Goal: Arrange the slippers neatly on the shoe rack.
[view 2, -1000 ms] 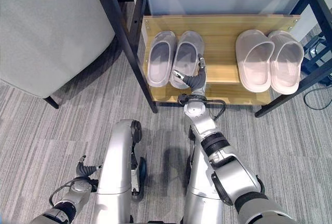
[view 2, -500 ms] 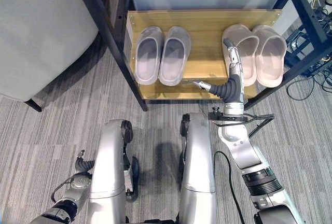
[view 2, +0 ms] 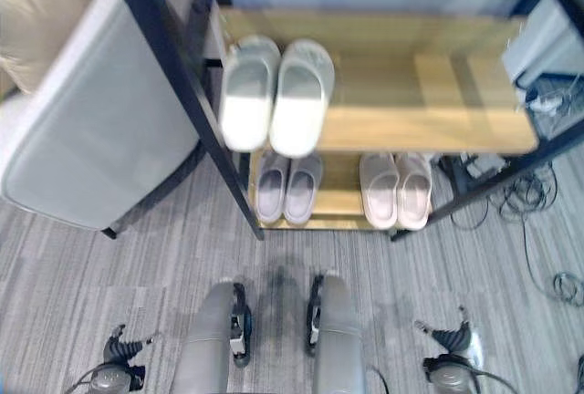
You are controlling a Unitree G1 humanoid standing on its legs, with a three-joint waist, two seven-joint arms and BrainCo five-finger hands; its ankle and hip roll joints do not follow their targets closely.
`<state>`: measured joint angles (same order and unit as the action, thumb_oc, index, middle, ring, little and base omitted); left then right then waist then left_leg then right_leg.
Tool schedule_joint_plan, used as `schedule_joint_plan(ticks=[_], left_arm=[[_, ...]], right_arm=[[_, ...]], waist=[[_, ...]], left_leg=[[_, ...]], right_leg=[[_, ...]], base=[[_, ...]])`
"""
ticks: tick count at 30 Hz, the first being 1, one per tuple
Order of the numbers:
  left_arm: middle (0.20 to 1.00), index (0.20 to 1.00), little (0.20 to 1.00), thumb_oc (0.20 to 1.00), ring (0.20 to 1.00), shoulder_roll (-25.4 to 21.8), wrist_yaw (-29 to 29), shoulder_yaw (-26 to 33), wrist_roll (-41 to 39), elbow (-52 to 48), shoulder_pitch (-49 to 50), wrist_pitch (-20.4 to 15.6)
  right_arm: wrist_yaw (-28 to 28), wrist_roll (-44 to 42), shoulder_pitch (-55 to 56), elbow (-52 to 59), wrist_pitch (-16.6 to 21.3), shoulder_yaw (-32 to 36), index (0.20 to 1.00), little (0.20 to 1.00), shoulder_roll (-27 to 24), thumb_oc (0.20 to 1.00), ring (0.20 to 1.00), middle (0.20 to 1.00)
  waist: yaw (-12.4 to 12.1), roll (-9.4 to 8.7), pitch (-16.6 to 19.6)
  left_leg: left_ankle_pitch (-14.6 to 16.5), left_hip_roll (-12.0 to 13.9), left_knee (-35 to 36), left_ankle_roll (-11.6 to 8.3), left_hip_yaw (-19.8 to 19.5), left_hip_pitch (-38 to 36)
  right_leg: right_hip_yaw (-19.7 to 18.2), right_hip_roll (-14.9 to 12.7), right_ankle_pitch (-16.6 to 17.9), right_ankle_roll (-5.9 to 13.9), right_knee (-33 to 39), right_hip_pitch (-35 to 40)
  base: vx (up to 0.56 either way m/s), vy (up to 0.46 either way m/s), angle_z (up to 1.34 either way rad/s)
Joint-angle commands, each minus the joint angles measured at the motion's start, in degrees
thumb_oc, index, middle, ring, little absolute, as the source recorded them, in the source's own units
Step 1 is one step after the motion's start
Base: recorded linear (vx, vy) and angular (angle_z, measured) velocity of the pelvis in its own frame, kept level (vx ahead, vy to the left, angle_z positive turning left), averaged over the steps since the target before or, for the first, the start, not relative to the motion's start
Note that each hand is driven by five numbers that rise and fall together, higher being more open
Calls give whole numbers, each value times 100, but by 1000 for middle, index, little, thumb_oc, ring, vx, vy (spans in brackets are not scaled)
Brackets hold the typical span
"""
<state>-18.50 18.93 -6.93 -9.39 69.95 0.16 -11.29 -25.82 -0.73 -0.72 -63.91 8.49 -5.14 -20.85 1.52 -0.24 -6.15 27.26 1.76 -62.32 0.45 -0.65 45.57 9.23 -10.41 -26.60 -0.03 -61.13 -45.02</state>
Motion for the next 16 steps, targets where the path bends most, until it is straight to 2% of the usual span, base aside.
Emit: schedule_joint_plan(ticks=[1, 2, 3, 5, 6, 7, 12, 14, 16], left_arm=[[1000, 1000, 1000, 1000, 1000, 151, -290, -102, 430, 208, -240, 72], [1000, 1000, 1000, 1000, 1000, 196, -357, -112, 480, 251, -189, 81], [1000, 1000, 1000, 1000, 1000, 278, -498, -175, 584, 285, -90, 88], [1000, 1000, 1000, 1000, 1000, 402, -680, -259, 639, 272, -8, 85], [1000, 1000, 1000, 1000, 1000, 451, -745, -288, 662, 286, 21, 82], [1000, 1000, 1000, 1000, 1000, 592, -890, -400, 806, 386, 56, 108], [1000, 1000, 1000, 1000, 1000, 779, -1055, -590, 968, 520, -53, 191], [1000, 1000, 1000, 1000, 1000, 817, -1119, -676, 1039, 563, -114, 215], [1000, 1000, 1000, 1000, 1000, 858, -1175, -714, 1025, 544, -140, 226]], right_arm=[[494, -278, 58, -277, -74, 68, 1000, 1000, 142, 1000, 1000, 1000], [596, -211, 109, -533, -123, 38, 1000, 1000, 199, 1000, 1000, 1000], [770, -89, 243, -877, -229, -9, 1000, 1000, 287, 1000, 1000, 1000], [1005, 19, 387, -1219, -325, 24, 1000, 1000, 372, 1000, 1000, 1000], [1083, 53, 441, -1348, -368, 42, 1000, 1000, 411, 1000, 1000, 1000], [1207, 168, 535, -1516, -446, 6, 1000, 1000, 502, 1000, 1000, 1000], [1438, 258, 527, -1562, -539, -224, 1000, 1000, 637, 1000, 1000, 1000], [1511, 134, 451, -1732, -636, -179, 1000, 1000, 575, 1000, 1000, 1000], [1521, 35, 423, -1734, -625, -138, 1000, 1000, 550, 1000, 1000, 1000]], waist=[[20, -305, -354], [19, -337, -283], [9, -367, -147], [27, -378, 54], [41, -360, 148], [41, -307, 357], [21, -223, 661], [-7, -198, 766], [-1, -174, 827]], left_leg=[[-956, 174, 1130, 91, -197, -607], [-1113, 173, 1701, 54, -169, -1089], [-1389, 179, 2662, -16, -84, -1853], [-1780, 192, 3816, -120, 3, -2747], [-1962, 190, 4250, -168, 43, -3044], [-2258, 180, 5249, -247, 187, -3818], [-2782, 195, 6480, -336, 340, -4629], [-2921, 220, 6732, -383, 320, -4762], [-2911, 231, 6732, -412, 316, -4769]], right_leg=[[-214, -168, 905, 394, 1108, 761], [-151, -155, 1064, 450, 1565, 1227], [-16, -83, 1366, 572, 2413, 1981], [123, 5, 1749, 727, 3491, 2833], [172, 29, 1877, 783, 3779, 3033], [205, 146, 2126, 839, 4560, 3578], [165, 334, 2546, 906, 5749, 4309], [207, 373, 2680, 912, 6120, 4527], [249, 388, 2755, 921, 6330, 4662]], base=[[179, -59, 23], [259, -63, 23], [271, -58, 30], [257, -52, 15], [255, -40, -20], [148, -23, -18], [34, -26, -25], [-7, -44, 1], [-7, -33, 3]])
